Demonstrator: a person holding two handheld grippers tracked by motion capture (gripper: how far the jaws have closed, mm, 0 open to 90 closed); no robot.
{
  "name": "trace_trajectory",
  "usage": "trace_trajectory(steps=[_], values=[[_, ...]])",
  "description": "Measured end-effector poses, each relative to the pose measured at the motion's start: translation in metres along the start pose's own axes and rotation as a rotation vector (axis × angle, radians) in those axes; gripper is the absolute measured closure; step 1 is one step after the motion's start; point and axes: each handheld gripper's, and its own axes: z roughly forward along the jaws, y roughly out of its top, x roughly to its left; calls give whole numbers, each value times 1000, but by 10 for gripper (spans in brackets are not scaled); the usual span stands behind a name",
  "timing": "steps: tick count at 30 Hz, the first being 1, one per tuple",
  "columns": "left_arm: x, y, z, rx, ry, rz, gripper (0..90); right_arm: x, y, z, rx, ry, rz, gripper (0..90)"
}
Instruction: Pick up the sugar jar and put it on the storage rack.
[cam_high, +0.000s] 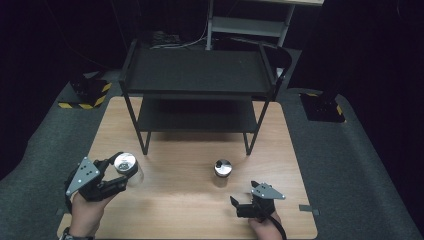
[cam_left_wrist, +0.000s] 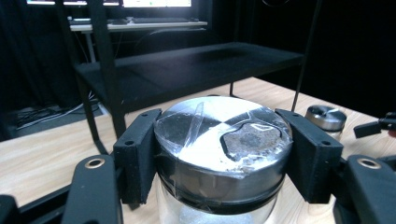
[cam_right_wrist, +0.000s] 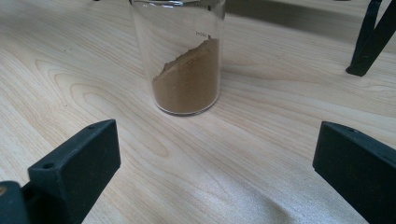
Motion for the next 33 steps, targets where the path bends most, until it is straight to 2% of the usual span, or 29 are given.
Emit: trace_trajectory(steps=[6, 22, 30, 33], values=[[2, 16, 9, -18, -3, -3, 348, 0, 0, 0, -2, 1, 0, 5], [-1, 69, 32, -64, -18, 52, 348, -1, -1, 0, -5, 2, 4, 5], [0, 88, 40, -85, -18, 43, 348, -1, -1, -1, -6, 5, 4, 5], [0, 100, 43, -95, -27, 40, 348, -2, -1, -1, -7, 6, 5, 5]])
